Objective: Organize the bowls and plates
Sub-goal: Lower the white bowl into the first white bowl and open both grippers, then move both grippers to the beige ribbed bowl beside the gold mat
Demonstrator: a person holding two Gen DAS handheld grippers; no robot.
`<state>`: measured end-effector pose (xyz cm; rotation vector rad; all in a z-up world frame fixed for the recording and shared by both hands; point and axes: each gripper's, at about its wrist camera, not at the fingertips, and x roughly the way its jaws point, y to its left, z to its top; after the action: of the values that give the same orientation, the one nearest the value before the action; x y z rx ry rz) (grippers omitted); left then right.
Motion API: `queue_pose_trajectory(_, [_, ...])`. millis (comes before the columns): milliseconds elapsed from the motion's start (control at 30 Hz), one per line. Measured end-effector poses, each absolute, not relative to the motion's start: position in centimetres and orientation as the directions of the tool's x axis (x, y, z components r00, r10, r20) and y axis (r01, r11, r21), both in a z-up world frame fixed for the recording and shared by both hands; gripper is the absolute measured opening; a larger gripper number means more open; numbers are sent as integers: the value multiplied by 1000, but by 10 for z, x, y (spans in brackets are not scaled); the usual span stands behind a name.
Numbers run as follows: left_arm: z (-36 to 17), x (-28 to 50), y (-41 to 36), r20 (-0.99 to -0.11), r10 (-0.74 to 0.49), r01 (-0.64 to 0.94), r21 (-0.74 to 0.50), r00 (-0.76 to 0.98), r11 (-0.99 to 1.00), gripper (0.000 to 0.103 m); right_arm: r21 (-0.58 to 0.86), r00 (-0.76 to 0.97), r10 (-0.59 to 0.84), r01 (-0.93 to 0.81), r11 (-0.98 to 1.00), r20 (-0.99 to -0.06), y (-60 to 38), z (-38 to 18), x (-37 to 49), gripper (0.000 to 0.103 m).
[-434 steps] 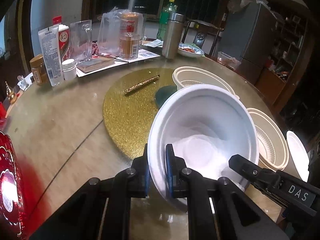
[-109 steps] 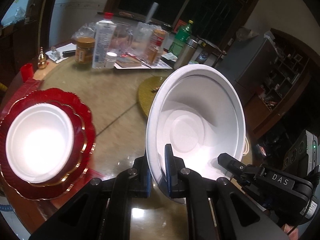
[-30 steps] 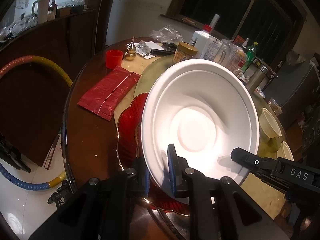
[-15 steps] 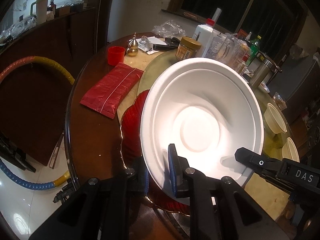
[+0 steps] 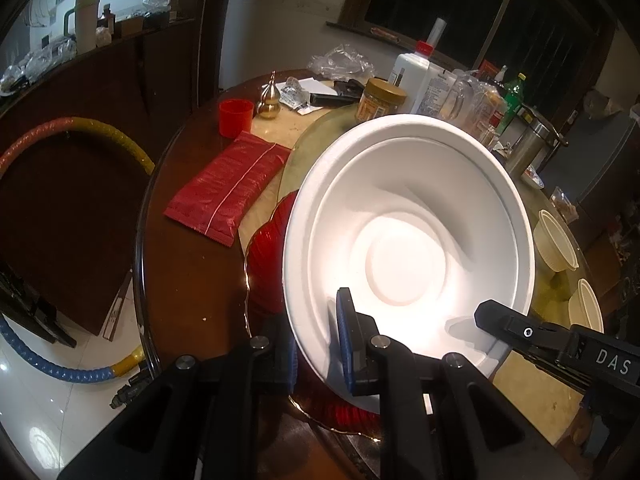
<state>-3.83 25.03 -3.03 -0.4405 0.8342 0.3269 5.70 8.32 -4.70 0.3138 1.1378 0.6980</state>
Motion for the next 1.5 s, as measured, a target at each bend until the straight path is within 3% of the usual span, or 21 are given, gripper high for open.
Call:
queue_pose_trajectory(467, [-27,-40,257,-764,156,-477,-218,627,852,20,552,273,645,-347,758,-714,79,-43,59,9])
queue_pose_trajectory(533, [-26,-40,258,-762,162,-483,-217,627,849,27,553,275,647,-350,756,-711,79,-43,59,9])
queue_pose_trajectory(600, [-26,-41,259,-759,167,-486,-217,629,847,54,555,275,648,-349,755,-710,79,-43,58,9])
queue_pose_trajectory(633, [-25,-42,259,-754,173,-488,-217,633,845,58,555,274,649,-351,755,-710,79,-44,58,9])
queue_pose_trajectory(900, [-12,-54,266,-711,235,-532,-225,663,816,75,575,287,670,-351,739,-685,73,-38,58,11])
queue_pose_trajectory(1000, [-4,-59,266,-681,252,-535,-242,688,809,80,570,317,674,-367,736,-667,70,-29,56,29])
queue_pose_trajectory(1033, [-3,-59,266,-677,260,-539,-237,688,808,80,571,324,679,-371,732,-659,70,-28,56,49])
queue_pose_trajectory(1067, [-3,-59,266,-678,262,-539,-233,687,810,80,571,331,681,-375,730,-653,70,-27,56,63])
queue_pose_trajectory(1500, [21,-59,237,-589,253,-473,-254,767,844,80,654,408,717,-308,691,-566,19,-17,61,64])
